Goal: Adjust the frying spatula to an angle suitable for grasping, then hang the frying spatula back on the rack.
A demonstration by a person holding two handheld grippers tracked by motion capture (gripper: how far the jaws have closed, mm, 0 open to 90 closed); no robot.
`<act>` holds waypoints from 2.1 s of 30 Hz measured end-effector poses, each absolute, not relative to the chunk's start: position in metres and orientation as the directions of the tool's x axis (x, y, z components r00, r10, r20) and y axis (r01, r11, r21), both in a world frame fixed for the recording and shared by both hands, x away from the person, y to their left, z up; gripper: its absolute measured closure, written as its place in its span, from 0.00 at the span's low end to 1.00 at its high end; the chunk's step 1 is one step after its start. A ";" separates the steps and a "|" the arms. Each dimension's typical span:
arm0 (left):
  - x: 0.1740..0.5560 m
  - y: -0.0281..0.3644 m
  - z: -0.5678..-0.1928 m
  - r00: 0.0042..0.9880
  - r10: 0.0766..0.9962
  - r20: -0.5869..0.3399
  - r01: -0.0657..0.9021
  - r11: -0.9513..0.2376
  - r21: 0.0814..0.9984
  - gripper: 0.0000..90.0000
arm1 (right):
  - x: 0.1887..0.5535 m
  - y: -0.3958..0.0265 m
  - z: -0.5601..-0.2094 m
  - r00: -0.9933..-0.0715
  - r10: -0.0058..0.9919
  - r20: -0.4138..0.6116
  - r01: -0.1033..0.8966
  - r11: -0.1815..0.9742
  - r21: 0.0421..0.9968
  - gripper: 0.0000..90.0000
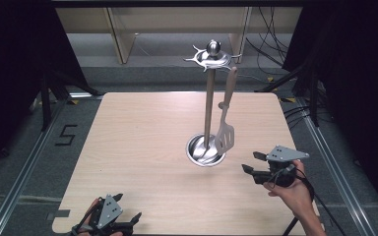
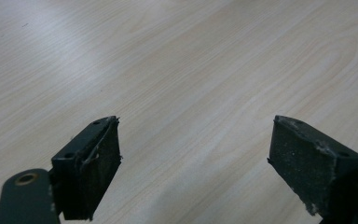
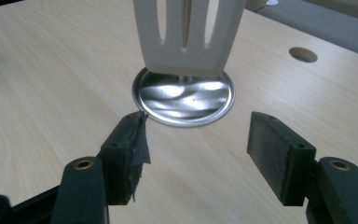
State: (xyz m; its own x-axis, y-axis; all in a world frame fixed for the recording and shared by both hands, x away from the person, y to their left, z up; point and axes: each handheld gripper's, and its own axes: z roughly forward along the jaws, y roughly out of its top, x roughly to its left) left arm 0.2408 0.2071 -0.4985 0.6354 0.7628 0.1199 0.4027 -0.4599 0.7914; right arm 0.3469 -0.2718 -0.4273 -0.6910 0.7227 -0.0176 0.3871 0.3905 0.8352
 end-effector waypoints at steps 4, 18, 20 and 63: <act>0.240 0.208 -0.499 0.626 0.772 0.110 0.399 -0.437 0.806 0.17 | 0.342 -0.277 -0.436 -0.690 0.723 -0.021 0.395 0.401 0.827 0.42; 0.241 0.208 -0.499 0.628 0.772 0.100 0.414 -0.439 0.797 0.17 | 0.336 -0.280 -0.446 -0.694 0.720 0.012 0.428 0.398 0.812 0.42; 0.240 0.208 -0.499 0.628 0.768 0.128 0.397 -0.458 0.795 0.17 | 0.335 -0.281 -0.448 -0.696 0.718 0.006 0.425 0.405 0.810 0.42; 0.235 0.210 -0.500 0.635 0.759 0.145 0.387 -0.475 0.790 0.17 | 0.300 -0.281 -0.474 -0.697 0.717 0.004 0.459 0.442 0.771 0.35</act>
